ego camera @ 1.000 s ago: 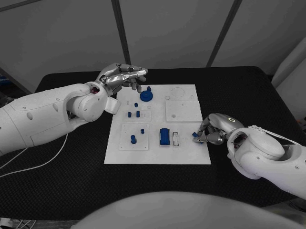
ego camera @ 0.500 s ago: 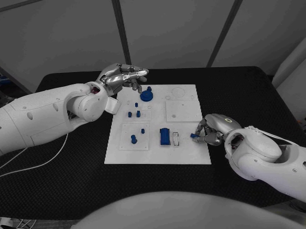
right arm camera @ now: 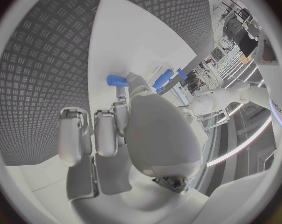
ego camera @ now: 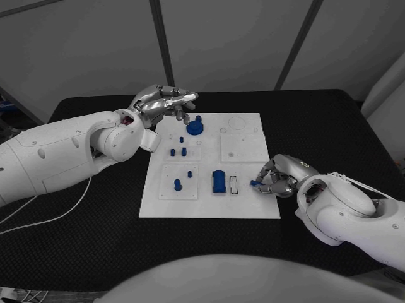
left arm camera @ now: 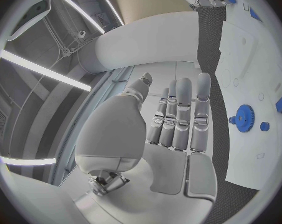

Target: Assemble the parts on the task board

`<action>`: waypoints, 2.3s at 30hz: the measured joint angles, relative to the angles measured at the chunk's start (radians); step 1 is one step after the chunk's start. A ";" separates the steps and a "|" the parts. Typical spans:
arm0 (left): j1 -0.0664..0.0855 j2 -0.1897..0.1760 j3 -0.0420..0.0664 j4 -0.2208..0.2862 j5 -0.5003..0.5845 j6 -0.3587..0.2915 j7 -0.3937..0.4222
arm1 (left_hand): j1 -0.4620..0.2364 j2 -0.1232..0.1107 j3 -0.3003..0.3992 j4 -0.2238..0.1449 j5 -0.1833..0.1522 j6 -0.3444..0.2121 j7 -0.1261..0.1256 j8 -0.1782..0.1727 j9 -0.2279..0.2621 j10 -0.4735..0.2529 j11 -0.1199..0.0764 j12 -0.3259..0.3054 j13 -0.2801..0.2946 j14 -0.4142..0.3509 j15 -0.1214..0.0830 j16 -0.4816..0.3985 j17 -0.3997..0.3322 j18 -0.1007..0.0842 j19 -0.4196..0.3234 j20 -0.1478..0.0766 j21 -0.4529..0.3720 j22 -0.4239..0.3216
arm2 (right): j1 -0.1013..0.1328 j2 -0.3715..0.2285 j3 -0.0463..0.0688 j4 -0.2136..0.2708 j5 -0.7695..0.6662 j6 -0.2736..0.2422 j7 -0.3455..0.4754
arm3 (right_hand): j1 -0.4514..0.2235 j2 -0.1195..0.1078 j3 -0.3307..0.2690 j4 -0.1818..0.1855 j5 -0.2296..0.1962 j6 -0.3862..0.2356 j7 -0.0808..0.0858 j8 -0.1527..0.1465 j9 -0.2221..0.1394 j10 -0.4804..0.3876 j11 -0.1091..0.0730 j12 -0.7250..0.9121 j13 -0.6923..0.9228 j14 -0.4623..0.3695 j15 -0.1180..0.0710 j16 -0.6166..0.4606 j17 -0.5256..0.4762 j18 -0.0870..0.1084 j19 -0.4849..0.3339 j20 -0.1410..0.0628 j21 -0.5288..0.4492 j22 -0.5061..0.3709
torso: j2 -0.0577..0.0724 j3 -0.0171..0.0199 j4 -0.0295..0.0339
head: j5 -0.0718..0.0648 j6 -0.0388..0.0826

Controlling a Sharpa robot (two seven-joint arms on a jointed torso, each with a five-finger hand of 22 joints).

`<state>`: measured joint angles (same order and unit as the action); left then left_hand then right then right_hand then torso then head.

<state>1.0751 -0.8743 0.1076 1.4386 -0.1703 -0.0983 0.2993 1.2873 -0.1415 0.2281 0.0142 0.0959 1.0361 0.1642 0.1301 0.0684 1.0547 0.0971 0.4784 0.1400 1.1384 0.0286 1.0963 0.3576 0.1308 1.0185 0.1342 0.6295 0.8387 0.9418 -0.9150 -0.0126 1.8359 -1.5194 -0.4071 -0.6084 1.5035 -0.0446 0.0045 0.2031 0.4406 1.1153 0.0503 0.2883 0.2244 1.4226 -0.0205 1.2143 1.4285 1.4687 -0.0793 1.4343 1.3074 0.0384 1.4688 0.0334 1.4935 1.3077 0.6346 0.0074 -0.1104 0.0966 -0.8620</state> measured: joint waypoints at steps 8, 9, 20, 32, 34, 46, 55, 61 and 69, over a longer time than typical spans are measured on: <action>0.000 -0.001 0.000 0.003 0.000 0.002 0.000 | -0.003 -0.003 -0.005 -0.001 0.000 0.000 0.000 0.000 0.000 0.000 0.000 0.000 0.001 0.000 0.000 0.000 -0.001 0.000 0.000 0.000 0.000 0.000 | 0.000 0.024 0.000 0.005 0.079 -0.052 0.015 | 0.001 -0.001 0.034 0.007 -0.002 0.001 0.002 0.000 -0.001 0.001 -0.001 0.000 -0.011 -0.003 -0.003 0.000 0.000 0.000 -0.004 -0.003 0.000 0.000 | 0.000 0.0000 0.0003 | 0.000 0.000; 0.000 -0.001 0.000 0.003 0.000 0.002 0.000 | -0.003 -0.003 -0.005 -0.001 0.000 0.000 0.000 0.000 0.000 0.000 0.000 0.000 0.001 0.000 0.000 0.000 -0.001 0.000 0.000 0.000 0.000 0.000 | 0.000 0.026 0.000 0.005 0.087 -0.056 0.018 | 0.001 -0.001 0.037 0.009 -0.002 0.001 0.002 0.000 -0.001 0.001 -0.001 0.000 -0.013 -0.003 -0.003 0.000 0.000 0.000 -0.004 -0.003 0.000 0.000 | 0.000 0.0000 0.0005 | 0.000 0.000; 0.000 0.001 0.000 0.002 0.000 0.005 0.000 | -0.003 -0.003 -0.009 0.004 -0.004 0.000 0.000 0.000 0.000 -0.004 -0.004 0.005 0.001 0.000 0.000 0.000 -0.001 0.000 0.000 0.000 0.000 -0.001 | 0.000 0.056 0.001 -0.004 0.155 -0.084 0.036 | -0.033 -0.021 0.074 0.030 -0.008 0.001 0.002 0.001 -0.001 0.001 -0.001 0.000 -0.078 -0.004 -0.003 0.000 0.000 0.000 -0.004 -0.003 0.000 0.000 | 0.001 0.0006 0.0009 | 0.005 -0.001; 0.000 0.002 0.000 0.002 0.000 0.007 0.000 | -0.003 -0.003 -0.012 0.007 -0.004 0.000 0.000 0.000 0.000 -0.004 -0.004 0.005 0.002 0.000 0.000 0.000 -0.002 0.000 0.000 0.000 0.000 -0.001 | 0.000 0.087 0.001 -0.032 0.186 -0.084 0.045 | -0.095 -0.041 0.110 0.058 -0.035 0.001 0.001 0.032 -0.001 0.012 -0.012 0.005 -0.125 -0.003 -0.010 0.000 0.000 0.000 -0.001 -0.005 0.000 0.000 | 0.001 0.0005 0.0009 | 0.003 0.003; 0.000 0.002 0.000 0.002 0.000 0.008 0.000 | -0.003 -0.003 -0.012 0.006 -0.004 0.000 0.000 0.000 0.000 -0.004 -0.004 0.005 0.002 0.000 0.000 0.000 -0.002 0.000 0.000 0.000 0.000 -0.001 | 0.000 0.092 0.001 -0.037 0.189 -0.079 0.045 | -0.109 -0.044 0.114 0.062 -0.041 0.001 0.001 0.038 -0.001 0.014 -0.014 0.009 -0.123 -0.003 -0.010 0.000 0.001 0.000 0.000 -0.007 0.000 0.000 | 0.001 0.0003 0.0009 | 0.004 0.003; 0.000 0.001 0.000 0.002 0.000 0.010 0.000 | -0.003 -0.003 -0.015 0.004 -0.004 -0.004 -0.004 0.003 0.000 -0.004 -0.004 0.009 0.002 0.000 0.000 0.000 -0.002 0.000 0.000 0.000 0.000 -0.002 | 0.000 0.111 0.001 -0.052 0.200 -0.039 0.039 | -0.230 -0.069 0.073 0.085 0.006 0.042 -0.018 0.072 0.069 0.028 -0.021 0.040 -0.121 -0.004 -0.010 0.009 0.001 0.000 -0.003 -0.010 0.000 0.000 | 0.001 0.0006 0.0002 | 0.008 0.000; 0.000 0.001 0.000 0.003 0.000 0.015 -0.001 | -0.003 -0.003 -0.015 0.004 -0.004 -0.004 -0.004 0.003 0.000 -0.004 -0.004 0.009 0.002 0.000 0.000 0.000 -0.002 0.000 0.000 0.000 0.000 -0.002 | 0.000 0.116 0.001 -0.061 0.201 -0.034 0.032 | -0.269 -0.059 0.036 0.084 0.000 0.040 -0.016 0.074 0.071 0.028 -0.021 0.044 -0.121 -0.004 -0.010 0.008 0.001 0.000 -0.003 -0.010 0.000 0.000 | 0.001 0.0006 0.0000 | 0.010 0.000; 0.000 0.001 0.000 0.003 0.000 0.017 -0.001 | -0.003 -0.003 -0.015 0.004 -0.004 -0.004 -0.004 0.003 0.000 -0.004 -0.004 0.009 0.003 0.000 0.000 0.000 -0.002 0.000 0.000 0.000 0.000 -0.002 | 0.000 0.119 0.001 -0.064 0.200 -0.034 0.028 | -0.281 -0.054 0.018 0.083 -0.020 0.038 -0.019 0.075 0.074 0.028 -0.021 0.044 -0.121 -0.004 -0.010 0.008 0.000 0.000 -0.003 -0.010 0.000 0.000 | 0.001 0.0007 -0.0002 | 0.010 0.000; 0.000 0.002 0.000 0.002 0.000 0.019 -0.001 | -0.003 -0.003 -0.015 0.004 -0.004 -0.004 -0.004 0.003 0.000 -0.004 -0.004 0.009 0.003 0.000 0.000 0.000 -0.001 0.000 0.000 0.000 0.000 -0.002 | 0.000 0.122 0.001 -0.070 0.199 -0.034 0.026 | -0.321 -0.038 -0.034 0.085 -0.146 0.034 -0.015 0.080 0.078 0.028 -0.021 0.044 -0.121 -0.004 -0.010 0.008 0.000 0.000 -0.003 -0.010 0.000 0.000 | 0.001 0.0010 -0.0002 | 0.010 -0.001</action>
<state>1.0751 -0.8728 0.1076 1.4408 -0.1703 -0.0791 0.2978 1.2844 -0.1445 0.2135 0.0180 0.0924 1.0326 0.1607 0.1330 0.0684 1.0511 0.0933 0.4877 0.1425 1.1384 0.0286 1.0961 0.3561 0.1311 1.0184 0.1343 0.6295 0.8372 0.9423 -0.7931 -0.0115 1.7658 -1.3205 -0.4412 -0.5825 1.1824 -0.0823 -0.0293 0.2882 0.2947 1.1492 0.0354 0.3680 0.3027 1.4508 -0.0411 1.2581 1.3078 1.4651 -0.0897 1.4428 1.3077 0.0385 1.4654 0.0232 1.4935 1.3074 0.6354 0.0083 -0.1106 0.1070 -0.8626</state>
